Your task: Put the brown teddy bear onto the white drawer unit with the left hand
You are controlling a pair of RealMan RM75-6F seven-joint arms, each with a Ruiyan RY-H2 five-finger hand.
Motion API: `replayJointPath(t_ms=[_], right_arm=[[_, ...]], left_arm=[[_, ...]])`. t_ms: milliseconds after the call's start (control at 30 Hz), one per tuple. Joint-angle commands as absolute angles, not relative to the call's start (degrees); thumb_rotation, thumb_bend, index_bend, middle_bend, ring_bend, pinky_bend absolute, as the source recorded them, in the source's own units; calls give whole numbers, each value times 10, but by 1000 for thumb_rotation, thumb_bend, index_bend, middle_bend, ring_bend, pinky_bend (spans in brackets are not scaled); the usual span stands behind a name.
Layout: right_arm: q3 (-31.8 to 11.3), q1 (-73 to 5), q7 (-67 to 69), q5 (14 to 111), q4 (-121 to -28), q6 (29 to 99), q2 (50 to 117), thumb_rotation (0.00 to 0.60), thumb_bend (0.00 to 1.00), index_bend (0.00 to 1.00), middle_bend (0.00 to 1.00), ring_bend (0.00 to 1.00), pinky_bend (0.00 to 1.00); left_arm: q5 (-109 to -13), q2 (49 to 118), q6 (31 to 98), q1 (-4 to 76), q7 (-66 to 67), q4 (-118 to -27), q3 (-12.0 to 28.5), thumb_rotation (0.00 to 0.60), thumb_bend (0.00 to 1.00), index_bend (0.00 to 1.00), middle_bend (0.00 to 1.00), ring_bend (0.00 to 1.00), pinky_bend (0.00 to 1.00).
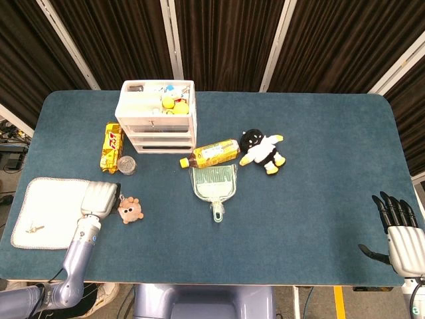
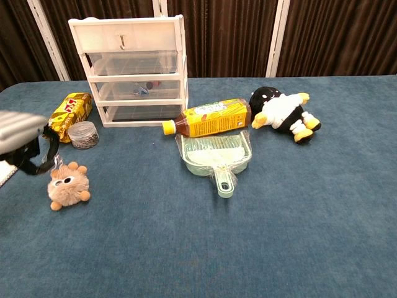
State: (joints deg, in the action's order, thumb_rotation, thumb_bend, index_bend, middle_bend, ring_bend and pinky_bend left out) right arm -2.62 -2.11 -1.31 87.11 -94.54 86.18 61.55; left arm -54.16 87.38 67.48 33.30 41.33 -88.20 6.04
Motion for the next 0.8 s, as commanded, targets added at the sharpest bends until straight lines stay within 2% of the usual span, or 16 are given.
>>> replayJointPath(t_ms=[33,333,800], right_arm=[[-26,-21,-13,871,-945,862,616,600,0,0,0,0,0],[-27,-21,-7,869,-946,860,614,600,0,0,0,0,0],[-31,-23,8,864,-944,858,612,600,0,0,0,0,0]], left_arm=[[-595,852,676,360,420,-883,70,600,479,614,1000,889,743],[-725,839,670,419,427,-820,75,600,481,622,1000,888,743],[-783,866,642,486,397,-712,106,600,481,642,1000,887,743]])
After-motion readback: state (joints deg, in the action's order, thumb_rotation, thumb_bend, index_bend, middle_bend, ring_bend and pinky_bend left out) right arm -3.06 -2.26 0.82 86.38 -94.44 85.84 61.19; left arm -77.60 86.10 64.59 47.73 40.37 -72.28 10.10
